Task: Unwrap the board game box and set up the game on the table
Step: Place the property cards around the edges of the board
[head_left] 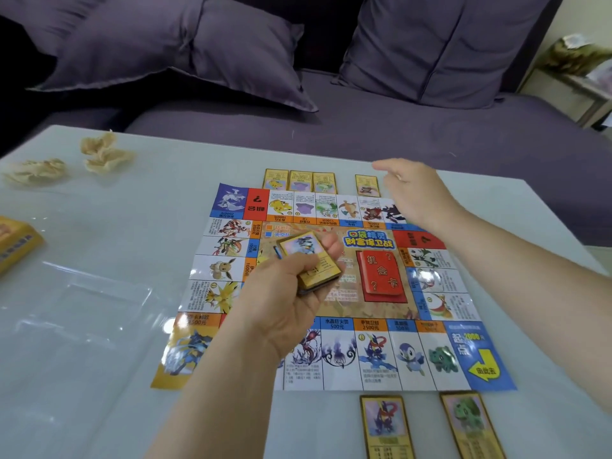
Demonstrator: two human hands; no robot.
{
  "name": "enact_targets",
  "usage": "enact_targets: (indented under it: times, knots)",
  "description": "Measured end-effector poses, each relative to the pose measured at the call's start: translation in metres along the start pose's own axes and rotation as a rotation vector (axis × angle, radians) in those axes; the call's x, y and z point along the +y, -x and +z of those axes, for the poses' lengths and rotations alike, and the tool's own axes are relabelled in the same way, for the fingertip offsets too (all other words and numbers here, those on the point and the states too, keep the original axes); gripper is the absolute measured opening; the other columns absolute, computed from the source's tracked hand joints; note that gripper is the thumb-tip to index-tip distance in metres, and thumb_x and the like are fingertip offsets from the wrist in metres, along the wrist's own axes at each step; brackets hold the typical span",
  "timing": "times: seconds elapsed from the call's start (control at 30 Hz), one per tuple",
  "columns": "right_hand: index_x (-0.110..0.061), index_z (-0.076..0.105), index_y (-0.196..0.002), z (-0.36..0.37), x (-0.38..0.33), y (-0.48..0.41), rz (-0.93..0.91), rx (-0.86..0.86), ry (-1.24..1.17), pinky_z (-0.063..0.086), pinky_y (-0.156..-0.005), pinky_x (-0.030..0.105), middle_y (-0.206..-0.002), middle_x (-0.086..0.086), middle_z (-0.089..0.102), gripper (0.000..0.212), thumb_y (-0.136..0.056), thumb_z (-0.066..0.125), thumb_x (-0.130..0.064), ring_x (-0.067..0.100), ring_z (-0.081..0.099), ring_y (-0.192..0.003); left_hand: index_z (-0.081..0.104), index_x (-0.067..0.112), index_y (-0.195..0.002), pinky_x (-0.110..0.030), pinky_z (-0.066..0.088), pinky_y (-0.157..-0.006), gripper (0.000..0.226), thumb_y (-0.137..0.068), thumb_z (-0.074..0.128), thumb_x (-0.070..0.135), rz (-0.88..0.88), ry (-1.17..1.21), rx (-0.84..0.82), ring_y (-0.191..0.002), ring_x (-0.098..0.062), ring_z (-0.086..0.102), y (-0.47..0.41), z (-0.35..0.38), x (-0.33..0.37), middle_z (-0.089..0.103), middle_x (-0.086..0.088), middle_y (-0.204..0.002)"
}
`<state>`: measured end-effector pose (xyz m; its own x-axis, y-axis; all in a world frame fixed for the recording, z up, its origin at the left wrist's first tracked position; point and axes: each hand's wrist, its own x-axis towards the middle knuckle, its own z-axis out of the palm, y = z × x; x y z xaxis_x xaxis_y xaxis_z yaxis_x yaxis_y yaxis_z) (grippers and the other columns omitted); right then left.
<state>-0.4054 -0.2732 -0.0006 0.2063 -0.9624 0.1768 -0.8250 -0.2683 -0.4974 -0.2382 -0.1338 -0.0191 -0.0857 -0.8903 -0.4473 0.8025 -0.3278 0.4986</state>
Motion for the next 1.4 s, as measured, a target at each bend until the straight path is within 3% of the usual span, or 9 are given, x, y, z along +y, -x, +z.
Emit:
enact_targets:
  times: [0.17, 0.33, 0.47, 0.57, 0.63, 0.77, 1.0, 1.17, 1.4]
  knots:
    - [-0.029, 0.066, -0.111, -0.020, -0.034, 0.092, 0.134, -0.194, -0.449, 0.044, -0.093, 0.032, -0.105, -0.015, 0.069, 0.028, -0.094, 0.047, -0.041, 0.003, 0.064, -0.097, 0.058, 0.008, -0.107, -0.029, 0.059, -0.071, 0.021, -0.091, 0.049, -0.003, 0.008, -0.308, -0.145, -0.085, -0.019, 0.071, 0.013, 0.006, -0.015, 0.072, -0.012, -0.099]
    - [-0.017, 0.067, -0.087, -0.017, -0.036, 0.146, 0.275, -0.251, -0.747, 0.050, -0.071, 0.028, -0.070, -0.009, 0.067, 0.016, -0.086, 0.063, -0.032, 0.008, 0.064, -0.068, 0.063, 0.011, -0.091, -0.031, 0.057, -0.074, 0.013, -0.087, 0.059, 0.000, 0.034, -0.576, -0.209, -0.079, -0.023, 0.069, 0.030, 0.010, -0.030, 0.072, -0.012, -0.088]
    - [-0.025, 0.070, -0.070, -0.010, -0.039, 0.159, 0.288, -0.233, -0.742, 0.052, -0.077, 0.037, -0.072, -0.001, 0.068, 0.024, -0.063, 0.075, -0.047, 0.015, 0.064, -0.072, 0.064, 0.013, -0.093, -0.026, 0.057, -0.065, 0.012, -0.085, 0.063, 0.003, 0.089, -0.717, -0.202, -0.076, -0.020, 0.070, 0.038, 0.005, -0.033, 0.073, -0.010, -0.085]
    - [-0.024, 0.066, -0.059, -0.008, -0.040, 0.162, 0.283, -0.205, -0.779, 0.050, -0.072, 0.033, -0.070, 0.002, 0.067, 0.017, -0.070, 0.076, -0.032, 0.012, 0.061, -0.067, 0.064, 0.013, -0.097, -0.047, 0.054, -0.087, 0.016, -0.082, 0.069, 0.009, 0.115, -0.809, -0.142, -0.088, -0.031, 0.069, 0.039, 0.001, -0.032, 0.073, -0.013, -0.091]
    - [-0.025, 0.066, -0.058, -0.007, -0.040, 0.162, 0.275, -0.205, -0.783, 0.051, -0.072, 0.032, -0.073, 0.004, 0.068, 0.020, -0.076, 0.074, -0.025, 0.012, 0.062, -0.068, 0.063, 0.012, -0.098, -0.053, 0.051, -0.090, 0.020, -0.080, 0.072, 0.011, 0.122, -0.855, -0.113, -0.091, -0.034, 0.068, 0.040, 0.000, -0.032, 0.073, -0.012, -0.090]
    - [-0.028, 0.066, -0.053, -0.003, -0.039, 0.162, 0.279, -0.229, -0.800, 0.048, -0.071, 0.030, -0.064, -0.004, 0.064, 0.027, -0.079, 0.071, -0.022, 0.012, 0.060, -0.068, 0.059, 0.014, -0.091, -0.050, 0.054, -0.085, 0.022, -0.076, 0.076, 0.010, 0.135, -0.879, -0.042, -0.085, -0.031, 0.070, 0.040, -0.002, -0.031, 0.073, -0.009, -0.083]
    - [-0.021, 0.065, -0.058, 0.009, -0.054, 0.156, 0.259, -0.231, -0.823, 0.051, -0.073, 0.032, -0.061, -0.006, 0.063, 0.026, -0.084, 0.068, -0.018, 0.010, 0.061, -0.065, 0.052, 0.010, -0.116, -0.043, 0.057, -0.079, 0.048, -0.076, 0.077, 0.021, 0.111, -0.891, 0.019, -0.085, -0.027, 0.071, 0.041, -0.014, -0.014, 0.071, -0.011, -0.097]
    - [-0.019, 0.067, -0.063, 0.020, -0.073, 0.155, 0.225, -0.238, -0.834, 0.047, -0.069, 0.028, -0.063, -0.005, 0.064, 0.020, -0.083, 0.068, -0.020, 0.009, 0.060, -0.066, 0.061, 0.013, -0.105, -0.043, 0.056, -0.083, 0.027, -0.081, 0.072, 0.018, 0.119, -0.862, 0.029, -0.089, -0.028, 0.070, 0.054, -0.026, 0.002, 0.072, -0.011, -0.097]
    - [-0.021, 0.070, -0.060, 0.038, -0.094, 0.157, 0.208, -0.283, -0.801, 0.047, -0.073, 0.031, -0.068, -0.005, 0.068, 0.021, -0.081, 0.070, -0.025, 0.009, 0.061, -0.069, 0.062, 0.014, -0.110, -0.048, 0.052, -0.091, 0.030, -0.081, 0.070, 0.009, 0.129, -0.876, 0.048, -0.093, -0.028, 0.069, 0.076, -0.054, 0.029, 0.073, -0.009, -0.099]
